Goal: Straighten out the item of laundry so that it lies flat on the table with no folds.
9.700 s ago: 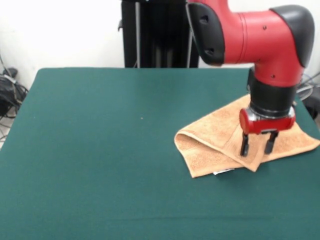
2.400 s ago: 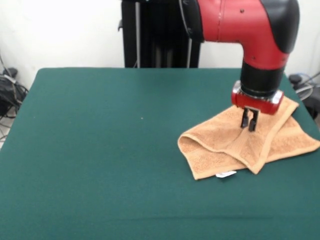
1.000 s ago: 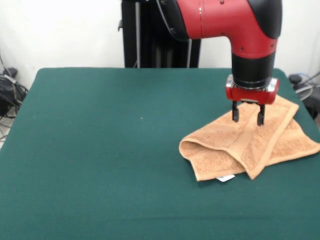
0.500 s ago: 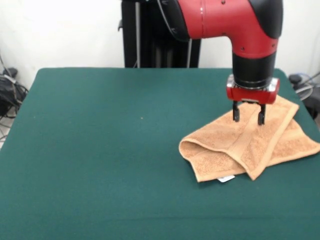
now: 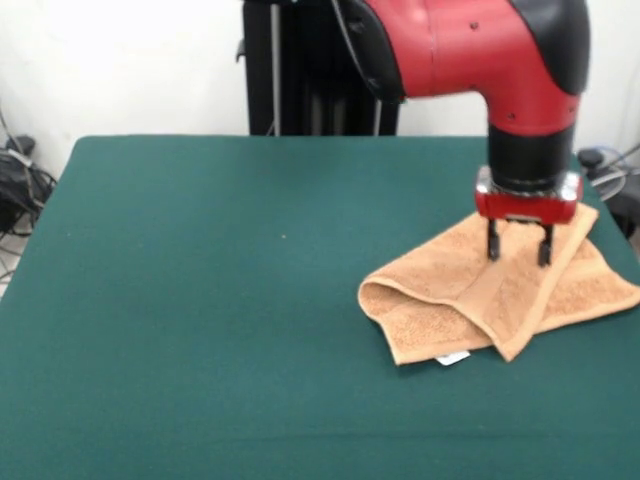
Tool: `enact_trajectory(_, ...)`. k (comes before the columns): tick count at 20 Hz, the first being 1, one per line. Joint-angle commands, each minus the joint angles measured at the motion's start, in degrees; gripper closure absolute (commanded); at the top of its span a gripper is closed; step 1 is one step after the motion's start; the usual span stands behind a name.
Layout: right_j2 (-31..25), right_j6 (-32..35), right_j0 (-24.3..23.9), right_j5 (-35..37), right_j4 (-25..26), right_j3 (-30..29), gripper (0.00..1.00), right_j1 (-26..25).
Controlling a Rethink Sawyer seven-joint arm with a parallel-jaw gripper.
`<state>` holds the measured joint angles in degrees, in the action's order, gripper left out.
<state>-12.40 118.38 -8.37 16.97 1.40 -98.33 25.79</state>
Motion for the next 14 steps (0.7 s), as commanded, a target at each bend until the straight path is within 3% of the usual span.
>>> enact_trajectory(1,-0.9,2.0,5.1,-7.7,3.2,12.2,0.00,-10.5)
enact_trajectory(5,-0.1,3.3,6.7,-10.7,3.4,14.6,0.00,-13.3)
enact_trajectory(14,1.3,3.3,7.7,-8.0,4.7,16.9,0.00,-14.7)
